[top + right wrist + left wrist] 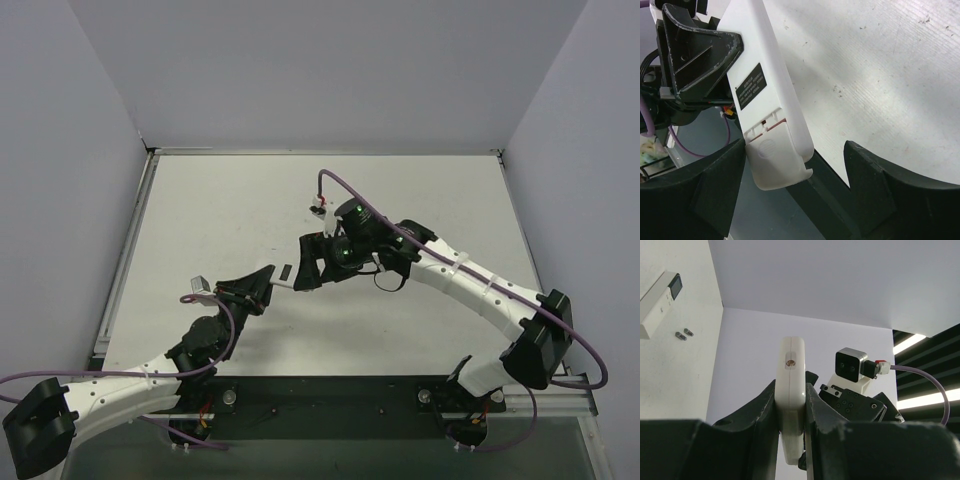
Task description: Load the batteries into the remote control
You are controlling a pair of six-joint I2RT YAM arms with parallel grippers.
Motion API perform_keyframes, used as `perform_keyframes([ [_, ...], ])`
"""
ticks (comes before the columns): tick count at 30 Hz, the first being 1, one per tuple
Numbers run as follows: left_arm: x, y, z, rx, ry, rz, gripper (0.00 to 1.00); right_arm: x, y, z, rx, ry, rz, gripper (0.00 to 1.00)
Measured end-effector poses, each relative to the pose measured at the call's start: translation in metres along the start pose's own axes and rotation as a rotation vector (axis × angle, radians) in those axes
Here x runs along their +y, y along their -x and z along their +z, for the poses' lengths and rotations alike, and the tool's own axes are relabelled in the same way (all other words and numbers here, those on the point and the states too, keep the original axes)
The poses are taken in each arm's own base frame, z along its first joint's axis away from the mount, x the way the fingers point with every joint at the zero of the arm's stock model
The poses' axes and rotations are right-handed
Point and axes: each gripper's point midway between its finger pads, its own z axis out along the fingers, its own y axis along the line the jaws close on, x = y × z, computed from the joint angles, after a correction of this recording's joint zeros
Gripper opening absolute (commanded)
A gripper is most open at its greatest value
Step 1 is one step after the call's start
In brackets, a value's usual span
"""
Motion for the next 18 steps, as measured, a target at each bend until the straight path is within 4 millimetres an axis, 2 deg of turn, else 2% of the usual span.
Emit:
perform_keyframes([
  [17,0.002,0.008,0.000,-0.037,0.000,0.013,0.00,0.002,-0.001,0.012,-0.087,0.122,0.160,0.59],
  [18,0.003,0.009,0.000,-0.039,0.000,0.014,0.00,0.002,-0.001,0.013,-0.089,0.125,0.166,0.56],
])
